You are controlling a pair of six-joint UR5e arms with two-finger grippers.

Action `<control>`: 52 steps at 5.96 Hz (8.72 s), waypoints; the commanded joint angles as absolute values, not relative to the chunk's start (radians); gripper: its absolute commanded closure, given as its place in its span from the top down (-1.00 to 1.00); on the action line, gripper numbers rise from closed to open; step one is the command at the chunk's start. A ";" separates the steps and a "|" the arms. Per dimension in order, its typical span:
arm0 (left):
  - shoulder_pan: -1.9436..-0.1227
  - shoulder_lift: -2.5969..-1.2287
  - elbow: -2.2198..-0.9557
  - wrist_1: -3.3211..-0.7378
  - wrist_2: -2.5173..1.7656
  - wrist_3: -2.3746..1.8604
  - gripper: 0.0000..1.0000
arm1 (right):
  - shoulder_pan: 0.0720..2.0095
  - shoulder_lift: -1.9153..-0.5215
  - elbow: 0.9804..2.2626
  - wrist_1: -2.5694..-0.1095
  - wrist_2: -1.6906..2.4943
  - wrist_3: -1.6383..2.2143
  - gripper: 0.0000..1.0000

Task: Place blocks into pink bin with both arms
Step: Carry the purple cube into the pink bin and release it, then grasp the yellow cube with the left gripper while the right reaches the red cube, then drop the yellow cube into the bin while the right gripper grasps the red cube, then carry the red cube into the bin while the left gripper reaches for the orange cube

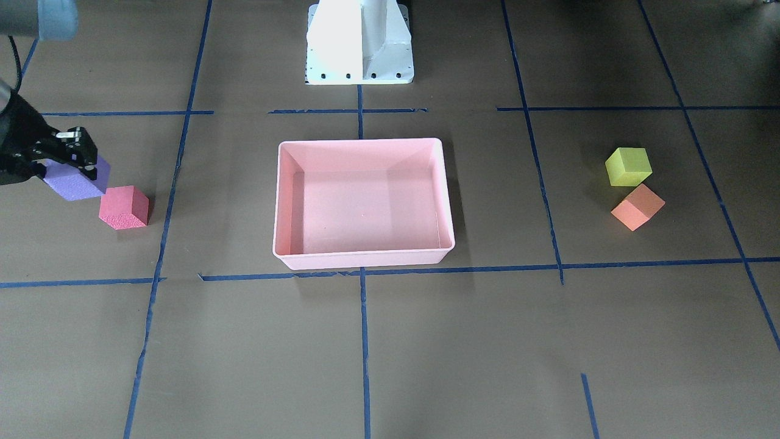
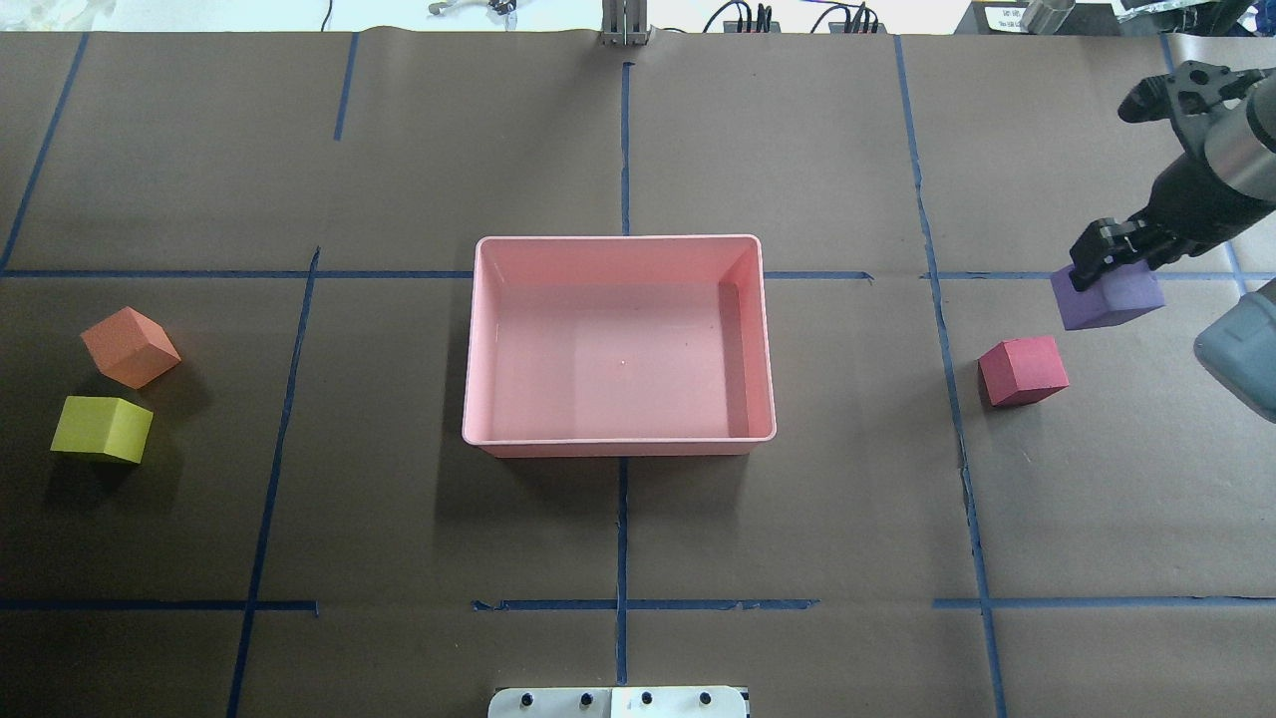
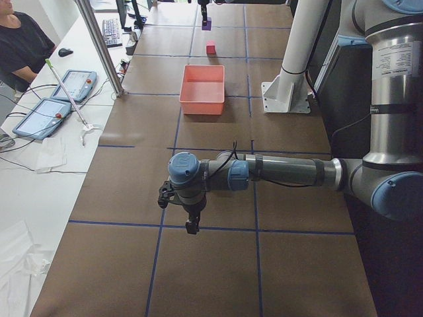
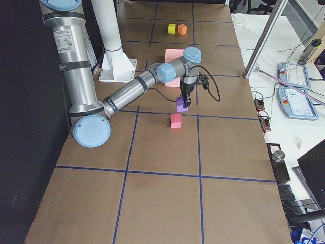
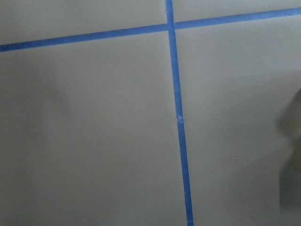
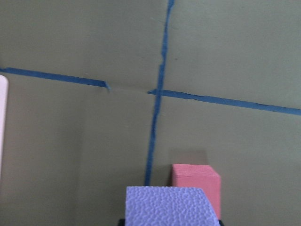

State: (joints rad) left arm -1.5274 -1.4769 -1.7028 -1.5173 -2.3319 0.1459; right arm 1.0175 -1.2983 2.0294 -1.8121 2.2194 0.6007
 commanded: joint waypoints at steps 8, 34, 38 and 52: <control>-1.047 -1.474 -1.746 -2.005 -2.330 -0.753 1.00 | 0.542 -0.897 1.776 -1.632 1.896 1.284 1.00; -0.586 -2.095 -1.796 -2.005 -2.005 -1.378 1.00 | 0.878 -1.477 1.752 -1.266 2.122 0.718 1.00; -0.685 -1.976 -1.920 -2.006 -2.017 -1.364 1.00 | 0.825 -1.476 1.689 -1.262 2.118 0.721 0.78; -1.081 -1.626 -1.641 -2.049 -2.226 -0.384 1.00 | 0.492 -0.982 1.767 -1.401 1.822 1.480 1.00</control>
